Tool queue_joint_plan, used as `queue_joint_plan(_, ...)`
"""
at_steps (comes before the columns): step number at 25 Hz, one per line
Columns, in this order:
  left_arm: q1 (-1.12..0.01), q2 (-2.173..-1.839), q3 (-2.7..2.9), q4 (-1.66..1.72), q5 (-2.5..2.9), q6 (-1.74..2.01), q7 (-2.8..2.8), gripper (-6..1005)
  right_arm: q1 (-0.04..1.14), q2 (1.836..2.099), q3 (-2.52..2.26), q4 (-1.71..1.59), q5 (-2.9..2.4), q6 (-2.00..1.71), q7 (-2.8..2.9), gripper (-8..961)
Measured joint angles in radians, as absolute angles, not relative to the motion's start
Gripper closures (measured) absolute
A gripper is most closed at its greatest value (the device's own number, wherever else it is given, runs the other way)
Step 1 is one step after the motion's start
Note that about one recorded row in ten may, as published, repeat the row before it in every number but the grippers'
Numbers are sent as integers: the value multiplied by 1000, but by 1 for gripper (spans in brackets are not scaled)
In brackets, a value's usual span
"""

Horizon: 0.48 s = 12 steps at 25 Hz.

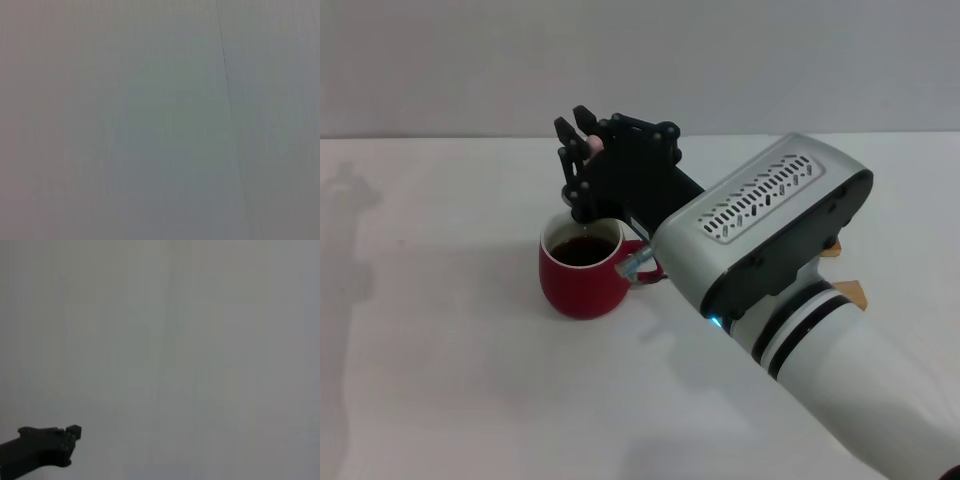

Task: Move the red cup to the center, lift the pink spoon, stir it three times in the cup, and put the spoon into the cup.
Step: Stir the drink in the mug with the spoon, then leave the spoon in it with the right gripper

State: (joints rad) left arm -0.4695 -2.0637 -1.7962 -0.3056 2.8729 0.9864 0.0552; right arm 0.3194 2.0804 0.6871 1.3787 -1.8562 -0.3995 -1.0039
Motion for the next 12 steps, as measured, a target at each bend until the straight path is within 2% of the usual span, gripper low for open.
queue_joint_plan(12, -469, -2065, -1796, -299, 2870, 986, 55, 934, 316, 2083, 670, 1326, -1846, -402, -997, 822)
